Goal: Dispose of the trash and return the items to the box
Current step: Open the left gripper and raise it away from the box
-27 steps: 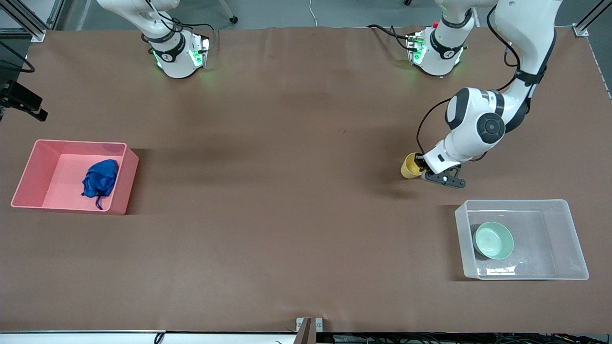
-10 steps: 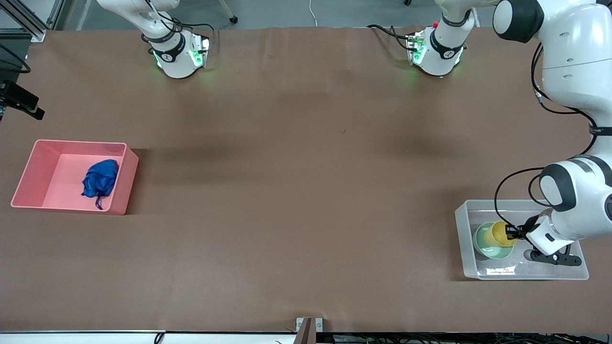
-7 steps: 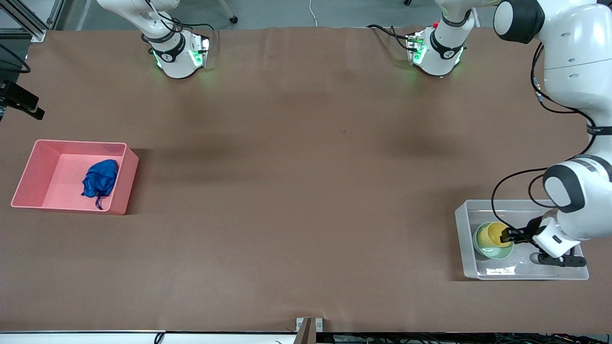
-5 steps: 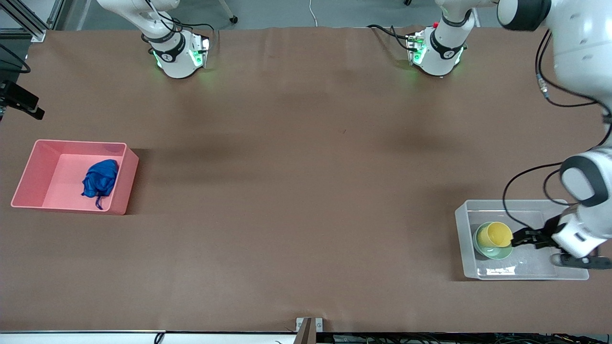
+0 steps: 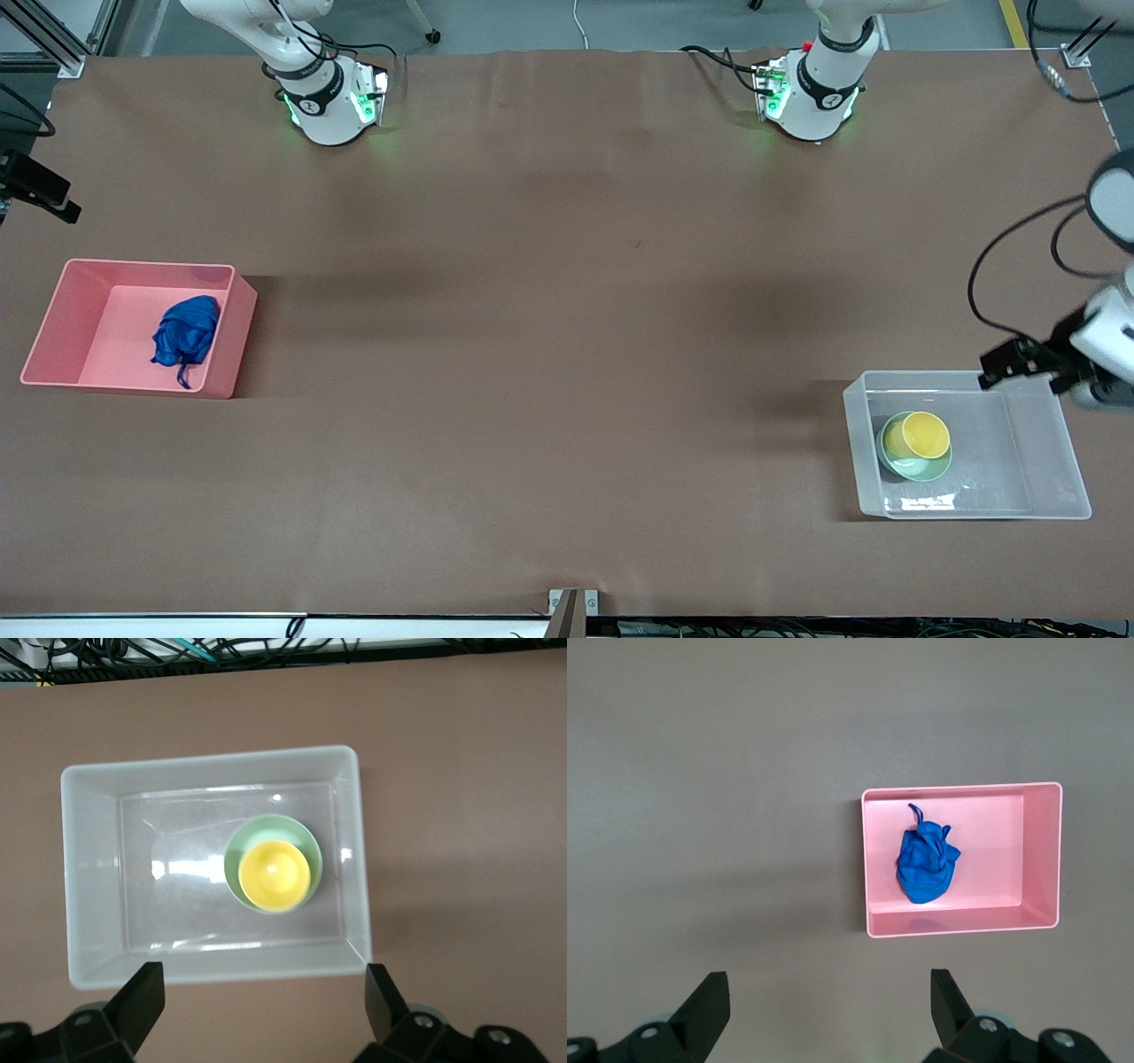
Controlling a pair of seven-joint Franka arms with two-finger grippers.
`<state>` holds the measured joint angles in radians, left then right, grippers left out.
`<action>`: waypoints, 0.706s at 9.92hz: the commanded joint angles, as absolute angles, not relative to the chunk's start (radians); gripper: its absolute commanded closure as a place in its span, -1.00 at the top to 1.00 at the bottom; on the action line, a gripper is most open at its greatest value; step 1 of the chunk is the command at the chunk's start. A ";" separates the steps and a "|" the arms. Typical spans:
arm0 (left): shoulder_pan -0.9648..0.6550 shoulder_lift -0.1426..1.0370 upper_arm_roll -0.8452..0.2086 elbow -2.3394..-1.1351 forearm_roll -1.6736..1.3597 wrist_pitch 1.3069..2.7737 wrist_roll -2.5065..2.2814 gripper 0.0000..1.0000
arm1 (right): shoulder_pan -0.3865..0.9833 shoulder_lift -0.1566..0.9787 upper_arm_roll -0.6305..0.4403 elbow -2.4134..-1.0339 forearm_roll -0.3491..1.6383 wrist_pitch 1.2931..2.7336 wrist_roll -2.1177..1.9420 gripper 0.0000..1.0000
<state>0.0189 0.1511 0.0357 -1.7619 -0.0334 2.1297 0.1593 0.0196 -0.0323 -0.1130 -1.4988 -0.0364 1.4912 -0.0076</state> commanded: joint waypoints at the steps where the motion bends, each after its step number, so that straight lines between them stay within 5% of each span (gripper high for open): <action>1: 0.011 -0.024 0.003 -1.916 -0.006 2.067 0.133 1.00 | -0.003 -0.038 -0.106 -1.503 -0.031 1.508 -0.009 1.00; 6: -0.018 0.072 0.008 -1.461 -0.005 1.595 0.101 1.00 | -0.001 -0.038 -0.104 -1.503 -0.022 1.483 -0.003 1.00; 7: -0.015 0.064 0.009 -1.473 -0.002 1.573 0.080 1.00 | -0.002 -0.038 -0.104 -1.503 -0.017 1.480 -0.003 1.00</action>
<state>-0.0051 -0.0047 0.0022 -1.5168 -0.0237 1.6217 0.1070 0.0115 -0.0317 -0.1130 -1.4992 -0.0314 1.4880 -0.0073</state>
